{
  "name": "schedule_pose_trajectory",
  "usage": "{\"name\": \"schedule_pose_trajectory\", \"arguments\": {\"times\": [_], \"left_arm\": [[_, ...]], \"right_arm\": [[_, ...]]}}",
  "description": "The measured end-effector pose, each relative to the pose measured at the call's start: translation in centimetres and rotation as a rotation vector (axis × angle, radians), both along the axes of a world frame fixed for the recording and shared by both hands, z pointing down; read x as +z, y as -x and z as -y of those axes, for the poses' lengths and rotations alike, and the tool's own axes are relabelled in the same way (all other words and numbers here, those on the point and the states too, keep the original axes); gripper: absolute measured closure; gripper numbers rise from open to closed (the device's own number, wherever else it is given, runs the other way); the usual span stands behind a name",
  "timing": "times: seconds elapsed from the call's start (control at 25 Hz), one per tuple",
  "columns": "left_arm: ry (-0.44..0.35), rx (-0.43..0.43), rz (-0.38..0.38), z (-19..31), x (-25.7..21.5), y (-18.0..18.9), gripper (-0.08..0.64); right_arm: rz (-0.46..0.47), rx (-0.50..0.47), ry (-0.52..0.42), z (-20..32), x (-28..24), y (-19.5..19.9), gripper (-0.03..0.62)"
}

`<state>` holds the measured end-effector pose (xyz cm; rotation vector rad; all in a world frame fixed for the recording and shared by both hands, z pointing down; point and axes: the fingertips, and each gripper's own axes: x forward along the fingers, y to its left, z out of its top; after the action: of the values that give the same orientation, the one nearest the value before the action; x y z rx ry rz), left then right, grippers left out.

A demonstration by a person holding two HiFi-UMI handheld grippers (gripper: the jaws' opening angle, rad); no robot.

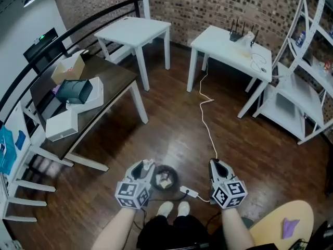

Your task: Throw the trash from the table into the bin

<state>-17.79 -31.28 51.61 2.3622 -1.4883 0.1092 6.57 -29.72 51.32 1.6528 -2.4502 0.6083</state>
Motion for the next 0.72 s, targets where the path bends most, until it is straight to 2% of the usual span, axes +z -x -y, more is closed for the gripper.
{"name": "schedule_pose_trajectory", "arguments": {"times": [0.24, 0.52, 0.72], "left_arm": [[0.149, 0.011, 0.008, -1.9, 7.8, -1.7, 0.396], [0.311, 0.043, 0.045, -3.5, 16.8, -4.3, 0.396], [0.393, 0.023, 0.033, -4.1, 21.7, -4.6, 0.396]], "right_arm": [[0.002, -0.016, 0.157, -2.2, 7.0, 0.3, 0.588], [-0.041, -0.037, 0.255, -2.4, 12.0, -1.1, 0.588], [-0.072, -0.038, 0.320, -2.9, 15.5, -2.0, 0.588]]}}
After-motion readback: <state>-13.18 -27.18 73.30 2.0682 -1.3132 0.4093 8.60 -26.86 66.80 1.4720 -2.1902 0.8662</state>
